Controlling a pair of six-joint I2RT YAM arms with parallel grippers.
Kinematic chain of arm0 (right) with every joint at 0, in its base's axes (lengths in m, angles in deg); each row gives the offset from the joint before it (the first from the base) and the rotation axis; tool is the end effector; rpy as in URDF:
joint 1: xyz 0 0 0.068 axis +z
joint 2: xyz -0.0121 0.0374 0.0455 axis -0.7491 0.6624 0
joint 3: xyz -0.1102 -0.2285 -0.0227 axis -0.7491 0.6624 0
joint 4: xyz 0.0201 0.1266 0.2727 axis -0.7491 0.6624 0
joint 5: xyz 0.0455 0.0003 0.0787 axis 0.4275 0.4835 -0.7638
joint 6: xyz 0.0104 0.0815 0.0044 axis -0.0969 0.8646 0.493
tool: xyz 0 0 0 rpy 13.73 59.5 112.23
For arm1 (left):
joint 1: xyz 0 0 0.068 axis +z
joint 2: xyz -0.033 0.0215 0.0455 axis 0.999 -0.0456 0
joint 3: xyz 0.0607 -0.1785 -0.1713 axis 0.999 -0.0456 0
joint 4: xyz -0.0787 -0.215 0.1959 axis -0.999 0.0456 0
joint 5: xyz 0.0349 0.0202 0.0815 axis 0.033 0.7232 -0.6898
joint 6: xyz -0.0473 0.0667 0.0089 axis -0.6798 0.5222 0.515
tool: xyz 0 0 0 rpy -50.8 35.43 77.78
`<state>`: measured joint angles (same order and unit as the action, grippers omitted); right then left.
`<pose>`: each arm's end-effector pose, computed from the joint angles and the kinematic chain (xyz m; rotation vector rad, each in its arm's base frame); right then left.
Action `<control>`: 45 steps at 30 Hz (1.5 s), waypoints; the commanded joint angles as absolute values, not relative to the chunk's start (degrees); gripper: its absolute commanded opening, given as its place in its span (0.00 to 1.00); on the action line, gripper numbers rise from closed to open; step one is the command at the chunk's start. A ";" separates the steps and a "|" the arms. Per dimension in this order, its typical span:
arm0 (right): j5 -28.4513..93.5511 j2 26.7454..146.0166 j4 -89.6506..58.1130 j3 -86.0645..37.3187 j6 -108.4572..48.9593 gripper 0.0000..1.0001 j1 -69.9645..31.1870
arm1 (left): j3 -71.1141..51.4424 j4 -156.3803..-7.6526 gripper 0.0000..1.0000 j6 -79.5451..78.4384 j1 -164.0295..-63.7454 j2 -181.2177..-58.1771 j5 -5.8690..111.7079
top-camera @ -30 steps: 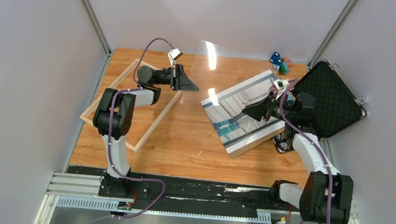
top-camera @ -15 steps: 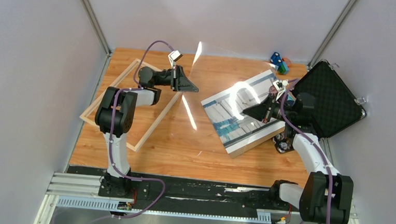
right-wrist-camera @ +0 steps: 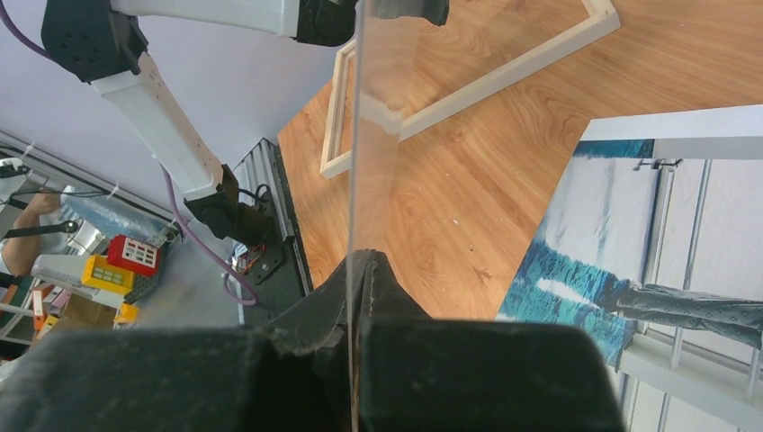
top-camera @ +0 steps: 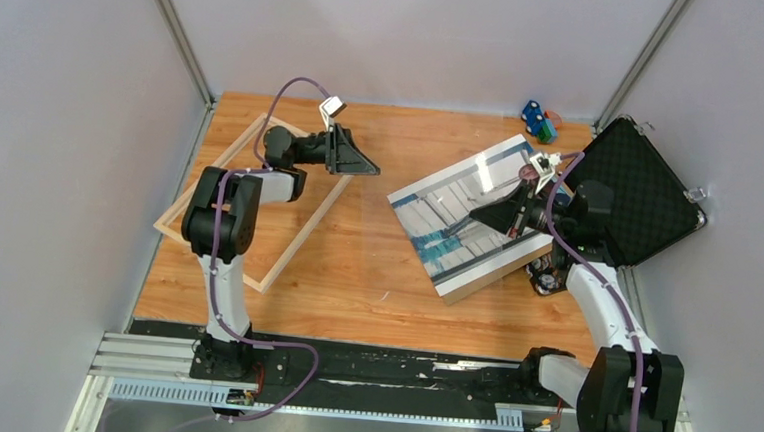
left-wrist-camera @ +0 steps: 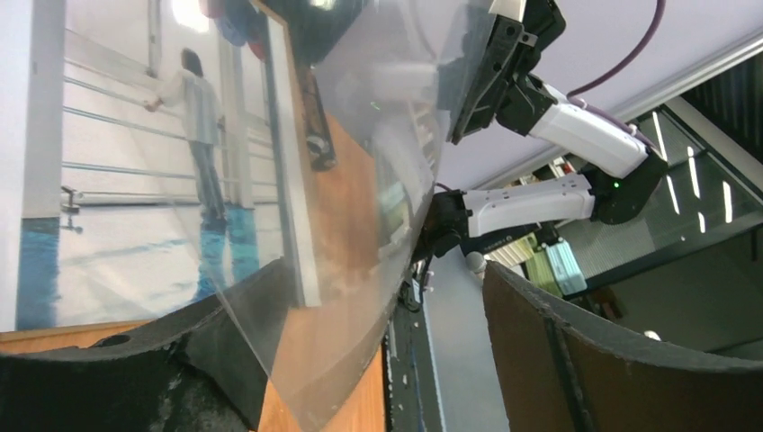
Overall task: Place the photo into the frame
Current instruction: Pick up the photo frame item at the center of the board, then move the photo frame to the center of the board.
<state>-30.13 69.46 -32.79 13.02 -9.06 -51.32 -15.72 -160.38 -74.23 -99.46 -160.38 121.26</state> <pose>0.2973 0.0529 0.2465 -0.4910 1.7517 1.3580 0.4127 -0.1594 0.1993 0.5554 1.7504 -1.9764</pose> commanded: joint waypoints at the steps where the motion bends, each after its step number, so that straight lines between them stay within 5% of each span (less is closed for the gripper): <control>1: -28.64 68.68 -34.73 12.41 -7.68 0.00 -51.42 | -14.84 -155.86 0.94 -66.30 -98.16 -158.99 120.96; 7: -24.58 69.30 -31.95 11.74 -8.52 0.00 -51.42 | -15.64 -138.12 1.00 -51.40 -94.13 -153.23 119.51; 16: -19.22 71.75 -30.92 10.93 -5.50 0.00 -51.49 | -8.55 -72.88 1.00 -2.43 -91.41 -142.09 109.29; 34: -12.03 76.43 -34.34 6.76 8.44 0.00 -51.50 | 0.60 -44.53 1.00 15.17 -76.74 -137.83 67.82; 45: -12.50 76.66 -36.00 9.28 7.48 0.00 -51.42 | 12.18 -38.12 1.00 28.14 -69.00 -153.51 50.97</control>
